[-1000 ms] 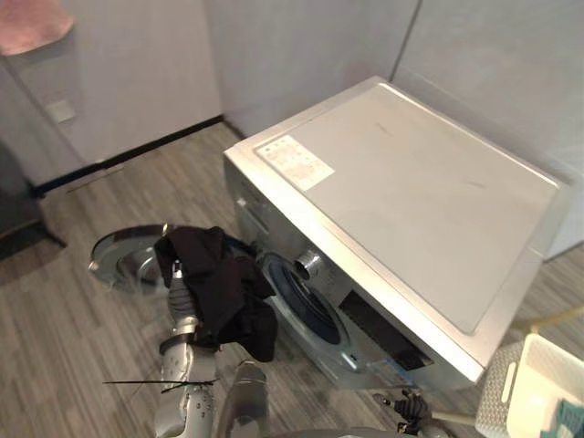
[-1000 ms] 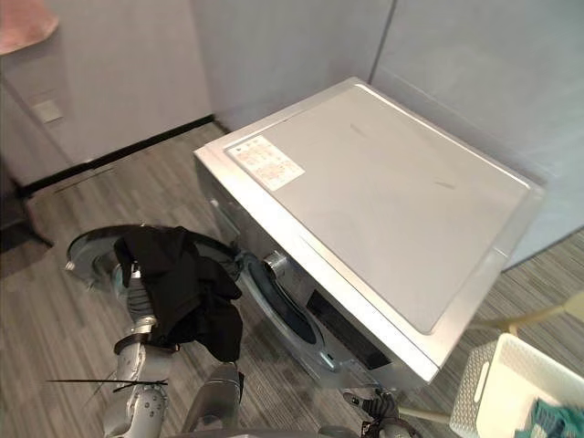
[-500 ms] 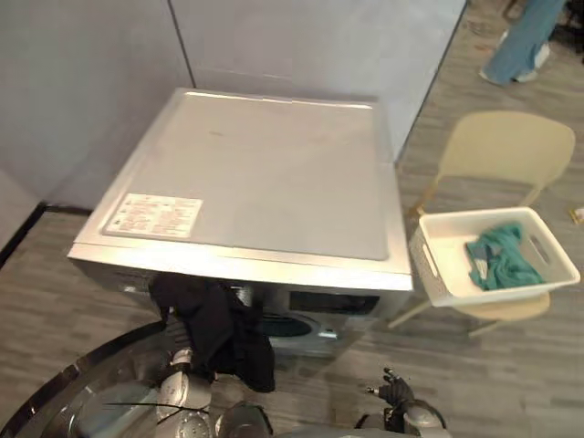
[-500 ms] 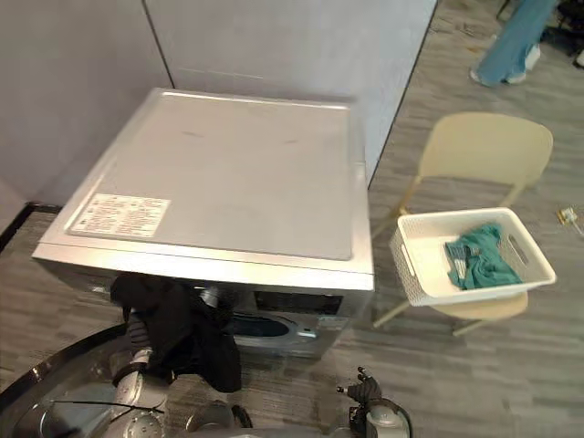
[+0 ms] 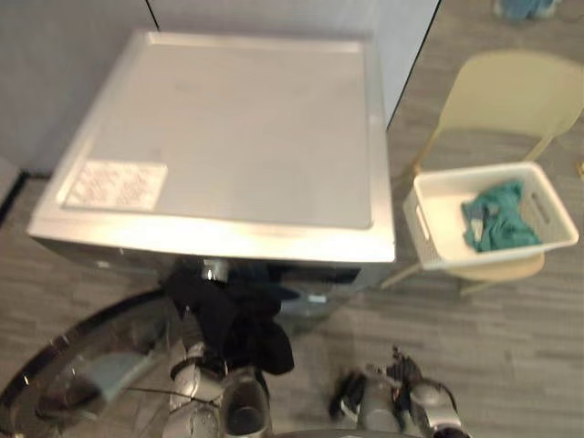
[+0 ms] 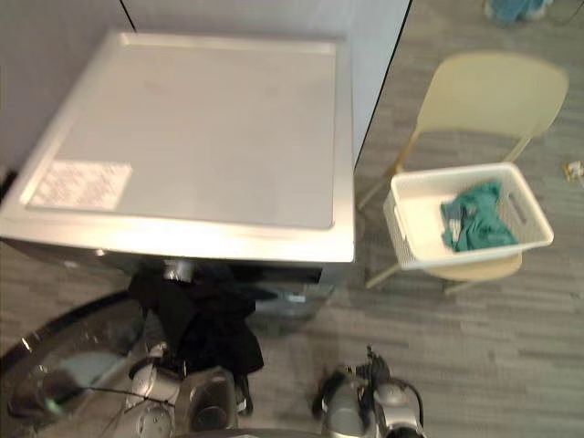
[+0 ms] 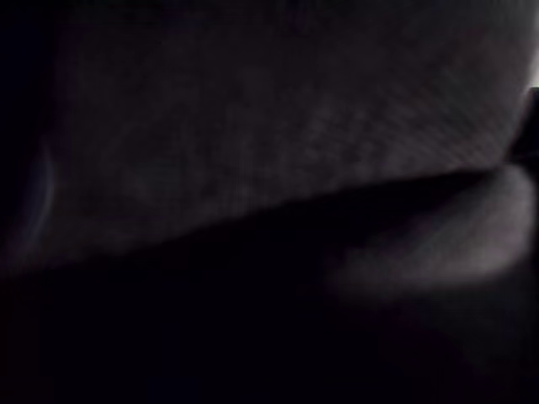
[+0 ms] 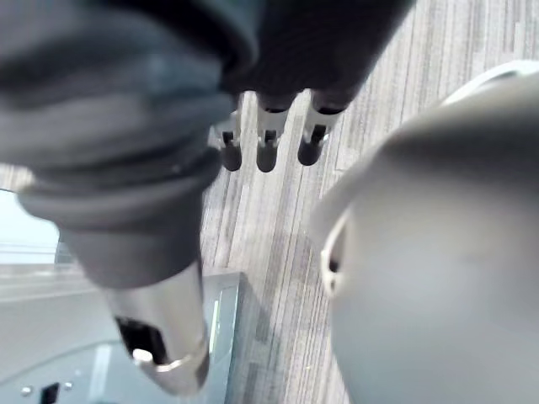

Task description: Pick up the laundry basket with both hands and put the clothes into the washing machine.

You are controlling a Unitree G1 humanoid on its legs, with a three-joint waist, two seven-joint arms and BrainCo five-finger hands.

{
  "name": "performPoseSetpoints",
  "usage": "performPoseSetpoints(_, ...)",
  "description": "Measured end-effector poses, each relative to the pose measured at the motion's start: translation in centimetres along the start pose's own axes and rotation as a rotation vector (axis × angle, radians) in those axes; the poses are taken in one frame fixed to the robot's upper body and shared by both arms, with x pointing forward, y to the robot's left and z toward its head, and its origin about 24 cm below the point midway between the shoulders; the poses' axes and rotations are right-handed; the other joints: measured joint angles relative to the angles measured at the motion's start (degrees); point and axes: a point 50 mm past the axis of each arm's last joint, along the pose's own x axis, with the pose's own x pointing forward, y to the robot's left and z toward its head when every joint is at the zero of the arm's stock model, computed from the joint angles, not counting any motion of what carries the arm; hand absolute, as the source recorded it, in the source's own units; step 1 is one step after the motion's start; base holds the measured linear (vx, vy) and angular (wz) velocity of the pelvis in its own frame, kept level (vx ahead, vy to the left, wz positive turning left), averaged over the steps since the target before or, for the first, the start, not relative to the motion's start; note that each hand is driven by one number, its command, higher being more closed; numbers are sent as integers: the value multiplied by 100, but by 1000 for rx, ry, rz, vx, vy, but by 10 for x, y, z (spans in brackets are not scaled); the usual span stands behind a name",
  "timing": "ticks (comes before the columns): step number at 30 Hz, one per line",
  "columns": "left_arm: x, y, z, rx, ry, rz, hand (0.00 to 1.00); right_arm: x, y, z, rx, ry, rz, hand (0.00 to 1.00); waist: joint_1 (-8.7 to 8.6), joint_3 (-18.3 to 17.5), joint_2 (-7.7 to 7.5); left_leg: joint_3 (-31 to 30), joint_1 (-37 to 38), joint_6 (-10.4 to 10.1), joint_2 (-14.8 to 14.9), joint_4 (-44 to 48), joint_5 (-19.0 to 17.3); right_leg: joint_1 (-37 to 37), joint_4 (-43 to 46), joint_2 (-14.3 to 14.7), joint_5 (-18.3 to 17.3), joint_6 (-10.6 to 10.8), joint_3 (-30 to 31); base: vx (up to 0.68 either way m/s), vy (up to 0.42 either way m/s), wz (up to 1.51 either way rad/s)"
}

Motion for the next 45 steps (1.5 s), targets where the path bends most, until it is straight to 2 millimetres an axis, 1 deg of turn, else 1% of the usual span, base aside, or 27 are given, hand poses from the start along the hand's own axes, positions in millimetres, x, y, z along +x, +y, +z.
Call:
performPoseSetpoints(2,17,-25,12,-33,-56,-58,100,3,10,55,-16,-184,-1,0,-8,449,-12,-50,-916,114,216,1040,-602,-952,950,-197,-455,29,359,-320,74,-19)
performPoseSetpoints(3,23,-32,15,-41,-69,-66,100,1,14,70,-13,-239,-4,0,3,560,-12,-66,-1175,171,260,1325,-714,-1236,1206,-259,-514,9,478,-314,60,-25)
performPoseSetpoints(5,39,-50,24,-59,-103,-87,100,-11,36,122,66,-431,20,0,19,776,-18,-171,-2154,260,460,2237,-1037,-2256,1947,-336,-673,-62,804,-326,75,-29)
performPoseSetpoints(7,51,-63,28,-65,-116,-86,100,-21,53,147,210,-528,57,0,4,837,-25,-227,-2766,349,545,2660,-1096,-2876,2289,-372,-693,-85,960,-263,56,-18)
performPoseSetpoints(8,59,-70,28,-72,-117,-78,100,-26,61,157,286,-564,91,0,9,848,-15,-271,-3131,390,590,2926,-1139,-3247,2506,-379,-704,-104,1068,-196,49,-12)
performPoseSetpoints(9,63,-73,29,-81,-120,-71,100,-27,63,161,319,-580,100,0,5,853,-14,-298,-3308,414,607,3056,-1166,-3427,2617,-384,-709,-113,1118,-171,62,-10)
performPoseSetpoints(12,87,-100,25,-110,-85,-47,100,-32,63,175,551,-629,161,0,-24,866,-16,-385,-4138,481,619,3597,-1237,-4299,3112,-484,-726,-145,1351,-128,80,-3)
performPoseSetpoints(15,102,-128,39,-123,-99,-74,100,-36,66,182,686,-645,214,0,-109,903,-31,-445,-4840,543,665,3987,-1272,-5029,3458,-487,-715,-164,1559,-88,59,-4)
performPoseSetpoints(17,109,-140,61,-160,-152,-96,100,-39,68,186,719,-660,239,0,-166,905,-33,-461,-5185,557,702,4148,-1280,-5394,3589,-477,-689,-197,1637,-51,23,-7)
performPoseSetpoints(19,119,-148,100,-168,-256,-109,100,-48,68,194,733,-721,276,0,-268,906,-36,-471,-5494,567,764,4289,-1285,-5734,3702,-448,-654,-206,1700,-43,7,-15)
performPoseSetpoints(21,126,-153,156,-222,-406,-118,100,-58,61,196,744,-795,297,0,-370,907,-37,-489,-5707,575,870,4394,-1290,-5970,3757,-363,-603,-298,1724,-26,-16,-22)
performPoseSetpoints(22,125,-154,169,-231,-447,-119,100,-59,59,194,747,-806,301,0,-373,907,-38,-489,-5734,575,914,4407,-1290,-6002,3751,-334,-597,-309,1718,-10,-22,-20)
performPoseSetpoints(23,122,-158,190,-245,-513,-137,100,-59,54,189,767,-810,293,0,-406,907,-38,-494,-5768,575,931,4407,-1290,-6043,3748,-306,-593,-318,1717,-2,-22,-14)
performPoseSetpoints(24,119,-160,200,-251,-548,-147,100,-59,53,187,772,-807,292,0,-430,907,-38,-501,-5787,576,951,4408,-1289,-6051,3741,-286,-592,-320,1709,6,-28,-14)
performPoseSetpoints(26,102,-167,235,-317,-692,-176,100,-59,50,179,772,-804,283,0,-503,907,-38,-498,-5829,573,1000,4364,-1290,-6080,3665,-228,-587,-328,1673,18,-23,-12)
performPoseSetpoints(28,91,-175,254,-368,-763,-196,100,-59,49,178,772,-803,282,0,-544,907,-38,-496,-5853,572,1035,4327,-1289,-6089,3591,-172,-571,-337,1646,18,-9,-13)
performPoseSetpoints(30,84,-184,276,-386,-820,-210,100,-61,50,181,771,-817,291,0,-552,905,-43,-482,-5902,569,1112,4301,-1290,-6138,3513,-99,-515,-372,1623,8,-8,-20)
performPoseSetpoints(32,67,-199,310,-407,-913,-262,100,-68,48,188,769,-866,318,0,-585,905,-47,-450,-6009,525,1142,4193,-1261,-6243,3344,-30,-429,-351,1595,-29,-14,-16)
performPoseSetpoints(33,63,-203,320,-412,-939,-272,100,-69,47,189,768,-874,321,0,-603,906,-50,-451,-6051,505,1158,4167,-1248,-6268,3297,-7,-413,-357,1573,-52,-23,-15)
performPoseSetpoints(35,47,-226,361,-453,-981,-358,100,-73,45,194,760,-903,343,0,-664,912,-118,-383,-6256,441,1189,3975,-1214,-6473,3041,75,-322,-367,1555,-65,-32,-11)
performPoseSetpoints(36,43,-235,370,-449,-982,-387,0,-74,45,196,765,-912,346,0,-669,915,-125,-353,-6315,429,1190,3899,-1206,-6534,2961,95,-317,-359,1545,-85,-44,-4)
performPoseSetpoints(38,19,-269,402,-298,-1033,-476,0,-82,42,204,776,-955,364,0,-686,932,-155,-279,-6553,319,1190,3530,-1142,-6685,2504,174,-248,-240,1383,-112,-48,-9)
performPoseSetpoints(40,4,-285,414,-110,-1114,-481,0,-85,40,206,782,-979,377,0,-679,943,-177,-240,-6678,273,1209,3303,-1116,-6743,2294,184,-228,-204,1224,-84,-27,-7)
performPoseSetpoints(42,4,-291,414,247,-1240,-314,0,-86,39,200,777,-978,385,0,-651,974,-247,-147,-6756,203,1330,3430,-1046,-6801,2242,163,-110,-295,1174,-85,-42,0)
performPoseSetpoints(43,8,-290,414,313,-1253,-265,0,-87,40,200,773,-981,392,0,-632,974,-246,-252,-6766,219,1334,3601,-1040,-6803,2250,183,-100,-303,1120,-66,-7,-37)
performPoseSetpoints(44,15,-285,414,461,-1277,-154,0,-89,40,201,757,-994,406,0,-622,977,-280,-340,-6725,403,1391,3574,-962,-6818,2249,244,-61,-277,1048,-35,11,-39)
performPoseSetpoints(45,25,-280,409,594,-1280,-64,0,-90,39,200,753,-1000,412,0,-650,976,-287,-316,-6720,434,1408,3587,-927,-6830,2333,212,-19,-345,1022,-31,16,-27)
